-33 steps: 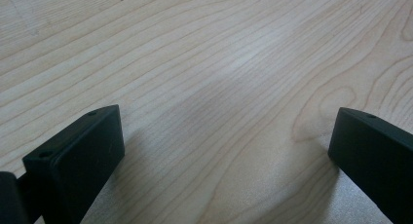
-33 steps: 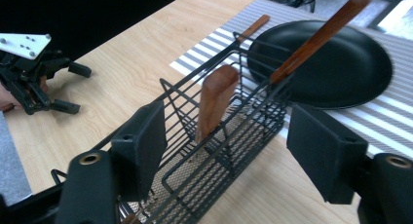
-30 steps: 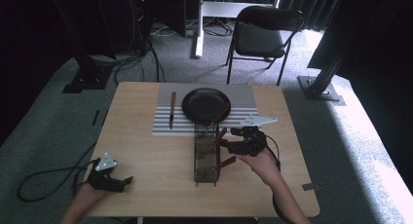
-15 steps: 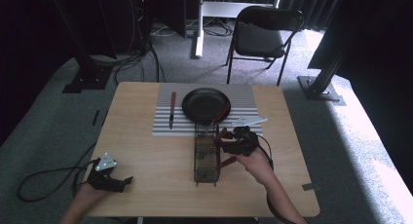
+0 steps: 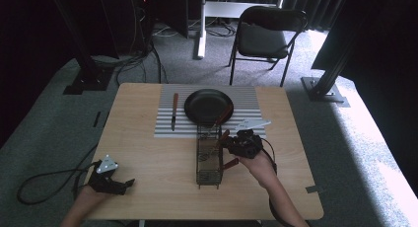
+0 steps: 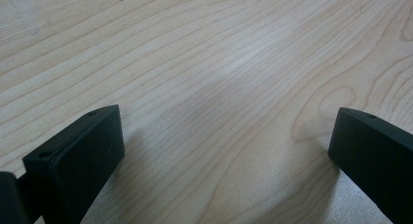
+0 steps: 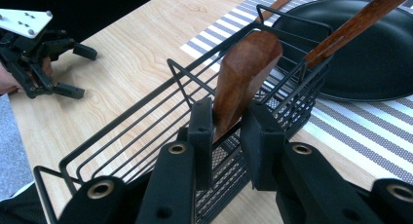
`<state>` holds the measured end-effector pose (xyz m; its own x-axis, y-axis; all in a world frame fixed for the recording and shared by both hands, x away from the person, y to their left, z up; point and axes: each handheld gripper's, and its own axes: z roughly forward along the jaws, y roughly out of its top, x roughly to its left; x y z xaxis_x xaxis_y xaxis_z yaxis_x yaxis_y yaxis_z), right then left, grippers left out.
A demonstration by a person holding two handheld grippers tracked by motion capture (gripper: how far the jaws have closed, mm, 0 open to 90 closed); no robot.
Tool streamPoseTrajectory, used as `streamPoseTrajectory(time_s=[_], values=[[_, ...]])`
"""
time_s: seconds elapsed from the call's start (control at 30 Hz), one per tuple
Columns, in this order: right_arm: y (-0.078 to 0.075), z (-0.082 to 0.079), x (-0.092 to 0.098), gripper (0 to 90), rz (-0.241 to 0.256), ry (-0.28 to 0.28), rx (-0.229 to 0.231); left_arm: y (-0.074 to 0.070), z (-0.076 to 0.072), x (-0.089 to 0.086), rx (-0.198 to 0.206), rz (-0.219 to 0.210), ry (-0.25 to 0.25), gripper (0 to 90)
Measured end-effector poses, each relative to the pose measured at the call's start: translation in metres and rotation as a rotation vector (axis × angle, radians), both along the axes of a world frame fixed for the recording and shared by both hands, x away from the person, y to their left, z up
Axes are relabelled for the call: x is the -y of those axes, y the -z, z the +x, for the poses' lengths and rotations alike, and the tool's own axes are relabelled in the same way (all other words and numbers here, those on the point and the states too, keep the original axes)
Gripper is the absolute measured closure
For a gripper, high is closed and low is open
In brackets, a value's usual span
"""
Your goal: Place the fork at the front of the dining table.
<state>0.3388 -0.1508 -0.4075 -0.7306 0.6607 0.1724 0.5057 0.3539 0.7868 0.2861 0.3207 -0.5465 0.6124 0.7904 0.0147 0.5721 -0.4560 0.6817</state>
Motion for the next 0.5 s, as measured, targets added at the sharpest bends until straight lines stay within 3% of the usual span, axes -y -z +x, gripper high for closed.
streamPoseTrajectory(time_s=[0.3, 0.5], values=[[-0.005, -0.001, 0.0, 75.9, 0.03, -0.036, 0.008, 0.0, 0.0, 0.0, 0.0, 0.0, 0.0, 0.0], [-0.01, 0.0, 0.002, 80.9, 0.047, -0.027, 0.016, 0.0, 0.0, 0.0, 0.0, 0.001, 0.0, 0.0]])
